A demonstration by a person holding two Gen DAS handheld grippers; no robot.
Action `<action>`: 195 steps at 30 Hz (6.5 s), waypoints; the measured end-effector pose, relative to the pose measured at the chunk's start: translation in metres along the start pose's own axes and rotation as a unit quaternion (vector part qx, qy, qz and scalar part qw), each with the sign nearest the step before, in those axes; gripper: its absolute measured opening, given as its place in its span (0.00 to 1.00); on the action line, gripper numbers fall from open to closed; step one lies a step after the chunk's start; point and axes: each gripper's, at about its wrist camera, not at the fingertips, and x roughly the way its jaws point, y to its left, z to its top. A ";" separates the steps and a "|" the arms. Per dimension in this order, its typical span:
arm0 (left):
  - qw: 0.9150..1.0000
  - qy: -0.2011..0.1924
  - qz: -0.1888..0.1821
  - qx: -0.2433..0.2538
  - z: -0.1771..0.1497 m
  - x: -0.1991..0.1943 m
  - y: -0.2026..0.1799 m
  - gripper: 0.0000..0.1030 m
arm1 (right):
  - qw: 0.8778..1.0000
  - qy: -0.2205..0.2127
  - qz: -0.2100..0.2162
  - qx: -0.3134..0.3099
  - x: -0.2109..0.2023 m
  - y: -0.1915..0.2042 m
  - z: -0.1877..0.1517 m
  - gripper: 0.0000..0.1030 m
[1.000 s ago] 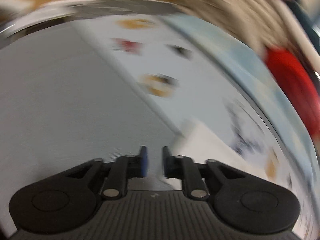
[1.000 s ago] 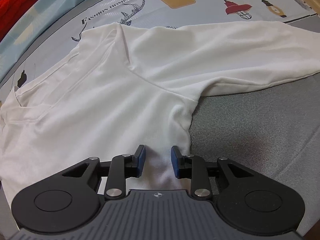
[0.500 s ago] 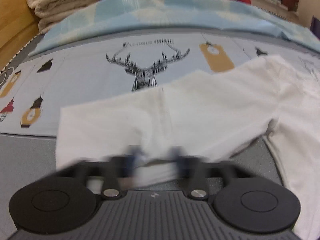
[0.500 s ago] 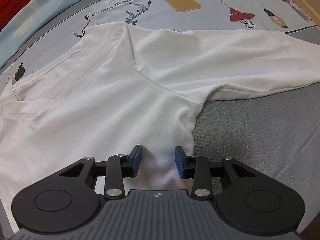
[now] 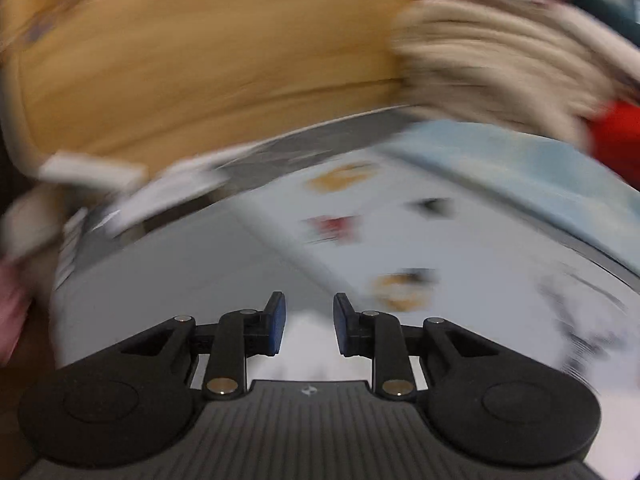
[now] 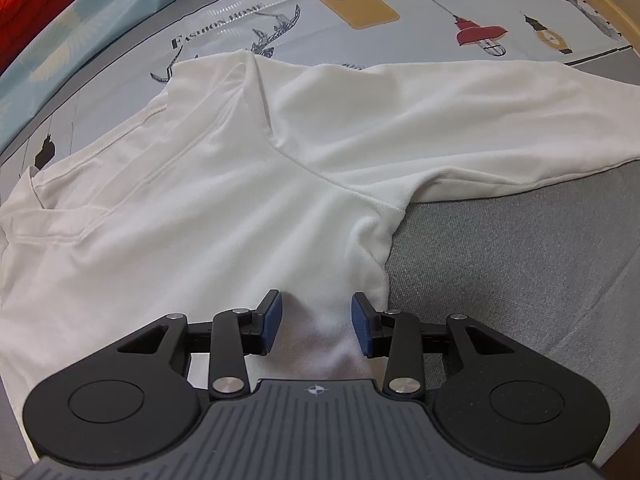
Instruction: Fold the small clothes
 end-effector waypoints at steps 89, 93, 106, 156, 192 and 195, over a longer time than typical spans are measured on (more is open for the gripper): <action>0.785 0.284 -0.390 0.388 -0.239 -0.193 -0.067 0.08 | 0.990 -0.040 0.018 -0.137 -0.078 -0.116 -0.186 0.40; 0.780 0.306 -0.368 0.404 -0.248 -0.183 -0.074 0.12 | 0.988 -0.021 -0.022 -0.151 -0.068 -0.124 -0.187 0.48; 0.853 0.189 -0.377 0.307 -0.190 -0.203 -0.090 0.37 | 0.967 -0.206 0.075 -0.132 -0.199 -0.101 -0.106 0.47; 0.968 0.065 -0.243 -0.004 -0.009 -0.060 -0.103 0.03 | 0.958 -0.138 0.081 -0.237 -0.094 0.081 -0.049 0.15; 0.939 0.223 -0.256 0.058 -0.034 -0.061 -0.241 0.22 | 0.919 -0.105 0.116 -0.362 -0.004 0.158 -0.065 0.12; 0.935 0.224 -0.268 0.065 -0.035 -0.064 -0.246 0.22 | 0.940 -0.189 0.154 -0.239 -0.037 0.122 -0.033 0.08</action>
